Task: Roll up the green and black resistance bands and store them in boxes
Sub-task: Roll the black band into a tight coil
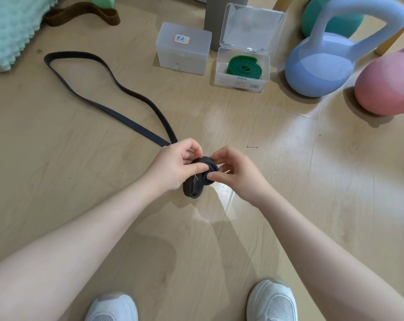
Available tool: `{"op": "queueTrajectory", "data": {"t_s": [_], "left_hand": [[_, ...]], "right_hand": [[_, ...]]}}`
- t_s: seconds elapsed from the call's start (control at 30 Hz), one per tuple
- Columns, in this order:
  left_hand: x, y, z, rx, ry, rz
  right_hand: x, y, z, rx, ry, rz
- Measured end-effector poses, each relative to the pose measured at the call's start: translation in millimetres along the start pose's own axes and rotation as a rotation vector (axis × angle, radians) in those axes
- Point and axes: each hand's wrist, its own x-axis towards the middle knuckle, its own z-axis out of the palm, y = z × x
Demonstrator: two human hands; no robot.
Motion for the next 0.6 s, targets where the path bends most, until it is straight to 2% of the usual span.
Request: {"op": "queueTrajectory", "data": {"t_s": [0.1, 0.23, 0.37, 0.53, 0.6], "left_hand": [[2, 3, 0, -0.001, -0.003, -0.027], [4, 6, 5, -0.092, 0.112, -0.049], [1, 10, 13, -0.202, 0.062, -0.063], [0, 14, 20, -0.298, 0.163, -0.100], [0, 14, 22, -0.303, 0.178, -0.098]], "right_hand": [[3, 0, 4, 0.154, 0.016, 0.034], [2, -1, 2, 0.415, 0.103, 0.029], [0, 3, 0, 0.806, 0.160, 0.074], [-3, 9, 15, 1.213, 0.173, 0.173], [-3, 10, 18, 1.281, 0.193, 0.186]]}}
